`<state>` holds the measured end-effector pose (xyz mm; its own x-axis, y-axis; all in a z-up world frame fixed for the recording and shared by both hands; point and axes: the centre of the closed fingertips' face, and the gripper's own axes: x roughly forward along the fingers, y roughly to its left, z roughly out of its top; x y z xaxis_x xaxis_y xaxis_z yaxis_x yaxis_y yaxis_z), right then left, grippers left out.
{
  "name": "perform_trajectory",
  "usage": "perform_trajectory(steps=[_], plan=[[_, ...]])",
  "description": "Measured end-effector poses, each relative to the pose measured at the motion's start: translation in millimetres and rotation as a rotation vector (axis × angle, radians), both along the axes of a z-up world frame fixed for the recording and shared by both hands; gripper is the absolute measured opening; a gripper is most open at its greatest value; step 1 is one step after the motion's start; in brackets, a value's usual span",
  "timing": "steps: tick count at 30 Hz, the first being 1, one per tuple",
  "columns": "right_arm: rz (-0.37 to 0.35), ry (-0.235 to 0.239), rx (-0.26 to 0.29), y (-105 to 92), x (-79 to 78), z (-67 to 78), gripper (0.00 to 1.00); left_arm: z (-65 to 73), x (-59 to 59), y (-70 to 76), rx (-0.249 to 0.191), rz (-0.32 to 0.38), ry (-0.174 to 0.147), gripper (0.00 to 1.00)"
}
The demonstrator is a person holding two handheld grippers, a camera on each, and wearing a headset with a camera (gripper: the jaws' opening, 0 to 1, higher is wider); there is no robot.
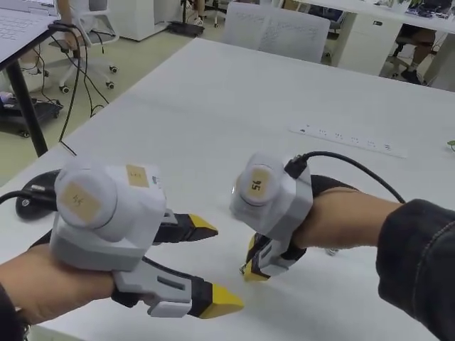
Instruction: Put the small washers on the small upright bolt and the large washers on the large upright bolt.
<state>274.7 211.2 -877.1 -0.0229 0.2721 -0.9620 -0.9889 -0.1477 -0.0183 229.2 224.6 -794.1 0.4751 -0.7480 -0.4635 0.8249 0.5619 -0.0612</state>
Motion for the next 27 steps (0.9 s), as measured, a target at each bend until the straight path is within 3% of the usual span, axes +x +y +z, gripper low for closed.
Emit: perform_trajectory(steps=[6, 20, 27], plan=[[-0.013, 0.004, -0.014, -9.0, 1.6, 2.4, 0.14, 0.1, 0.4, 0.5, 0.001, -0.001, 0.001, 0.58], [-0.083, -0.038, 0.02, -35.1, 15.4, 38.5, 0.14, -0.7, 1.2, -0.9, 0.0, -0.008, 0.0, 0.58], [-0.14, -0.062, 0.027, -58.5, 26.8, 52.5, 0.14, -0.2, 1.4, -1.3, -0.004, -0.008, -0.003, 0.58]])
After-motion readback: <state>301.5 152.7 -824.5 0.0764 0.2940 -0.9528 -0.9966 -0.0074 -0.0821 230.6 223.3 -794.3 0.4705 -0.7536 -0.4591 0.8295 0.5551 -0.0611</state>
